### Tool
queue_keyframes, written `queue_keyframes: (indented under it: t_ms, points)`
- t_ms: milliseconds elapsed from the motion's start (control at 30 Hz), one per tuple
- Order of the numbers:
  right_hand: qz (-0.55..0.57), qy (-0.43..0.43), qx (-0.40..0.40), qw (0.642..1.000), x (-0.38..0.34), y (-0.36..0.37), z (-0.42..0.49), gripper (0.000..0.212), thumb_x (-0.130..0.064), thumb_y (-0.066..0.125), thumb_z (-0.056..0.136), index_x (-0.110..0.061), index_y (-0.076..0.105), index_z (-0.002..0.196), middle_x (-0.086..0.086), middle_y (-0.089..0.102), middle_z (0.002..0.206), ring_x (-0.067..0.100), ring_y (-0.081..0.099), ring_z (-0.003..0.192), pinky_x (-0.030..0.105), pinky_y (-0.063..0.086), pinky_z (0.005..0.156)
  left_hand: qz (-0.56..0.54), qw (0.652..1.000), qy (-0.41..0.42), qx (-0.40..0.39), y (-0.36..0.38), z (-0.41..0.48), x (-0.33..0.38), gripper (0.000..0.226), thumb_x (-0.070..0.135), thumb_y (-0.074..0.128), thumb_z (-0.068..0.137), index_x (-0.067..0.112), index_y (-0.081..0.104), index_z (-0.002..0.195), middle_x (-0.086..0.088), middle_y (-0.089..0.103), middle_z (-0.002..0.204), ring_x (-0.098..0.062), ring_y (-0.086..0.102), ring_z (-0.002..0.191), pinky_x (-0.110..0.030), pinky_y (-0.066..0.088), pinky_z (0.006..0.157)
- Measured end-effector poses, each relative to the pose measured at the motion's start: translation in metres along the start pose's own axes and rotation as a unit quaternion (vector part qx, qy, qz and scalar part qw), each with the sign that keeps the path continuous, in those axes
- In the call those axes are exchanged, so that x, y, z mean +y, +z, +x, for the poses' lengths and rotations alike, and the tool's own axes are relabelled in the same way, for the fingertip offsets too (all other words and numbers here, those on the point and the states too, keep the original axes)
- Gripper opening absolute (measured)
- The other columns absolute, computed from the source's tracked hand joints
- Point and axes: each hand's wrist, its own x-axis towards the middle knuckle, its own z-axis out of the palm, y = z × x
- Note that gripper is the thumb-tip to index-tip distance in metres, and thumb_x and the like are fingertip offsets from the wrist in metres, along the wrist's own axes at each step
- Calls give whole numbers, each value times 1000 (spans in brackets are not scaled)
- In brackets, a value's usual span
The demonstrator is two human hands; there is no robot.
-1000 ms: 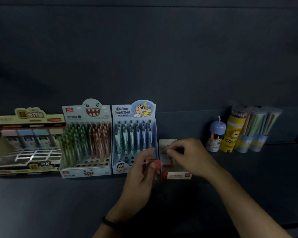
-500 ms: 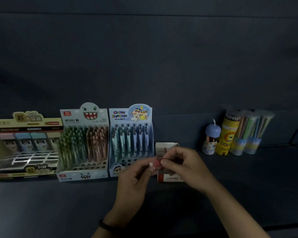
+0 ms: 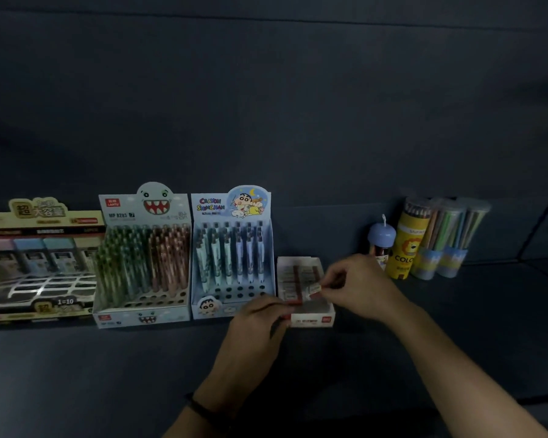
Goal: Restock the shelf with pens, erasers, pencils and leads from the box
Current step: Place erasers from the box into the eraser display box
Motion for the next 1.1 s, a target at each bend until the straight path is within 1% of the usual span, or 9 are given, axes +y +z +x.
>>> queue_keyframes:
  t_ms: [233,367,433,567,667,767,900,1033,1100]
  points:
    - [-133,-9,-77,988,-2,5,18,6,-32,83,85,-30,78,86,-17,74,90,-1,67,83,32,62,80,8,1000,25,1,5,2,-3,25,9,80,92,23,80,113,7,73,108,-4,66,97,-18,56,86]
    - [-182,-17,-96,978,-1,4,24,9,-39,81,88,-30,80,87,-15,75,92,1,66,81,30,58,75,-1,1000,20,-13,7,3,-5,20,9,79,92,20,81,110,8,71,108,-2,63,96,-6,44,87]
    - [-205,-16,-104,973,-1,9,27,7,-33,80,87,-28,79,82,-13,72,88,6,67,79,31,58,70,2,1000,20,-24,10,3,-5,20,8,80,92,18,81,109,7,71,108,-3,64,96,-3,40,88]
    - [-215,-19,-107,971,0,18,31,7,-21,76,85,-27,80,84,-12,71,88,9,67,80,29,55,67,0,999,18,-30,13,4,-6,21,6,81,91,16,81,109,5,70,108,-4,64,97,0,38,88]
    - [-211,-21,-115,970,4,17,34,6,-26,76,89,-28,81,91,-13,72,92,9,68,82,30,57,68,-2,999,15,-30,11,4,-6,22,7,81,91,17,81,110,7,69,110,-2,63,98,-1,40,88]
    - [-190,-24,-123,974,-1,9,28,11,-35,70,96,-29,80,98,-12,74,95,8,69,84,38,62,76,-5,999,13,-32,8,4,-4,25,10,81,91,22,79,113,12,68,111,3,62,99,-4,44,89]
    - [-69,-15,34,997,-10,-7,-20,14,-36,68,99,-32,79,106,-17,74,103,1,66,93,31,57,82,-10,1000,23,-11,1,3,5,22,11,81,90,25,76,106,14,63,111,-1,62,102,-18,52,91]
    - [-9,59,178,982,-10,-14,-119,10,-24,77,94,-31,81,101,-24,71,94,-6,66,91,6,45,80,-31,996,80,-6,-5,-2,21,14,9,74,94,21,74,100,9,60,107,-13,63,99,-35,55,88]
    - [9,131,230,964,-8,-13,-178,11,-23,78,93,-30,81,99,-24,73,94,-9,67,92,3,44,80,-33,990,130,-38,-4,-5,40,13,12,71,97,22,74,103,8,61,108,-15,63,99,-37,54,87]
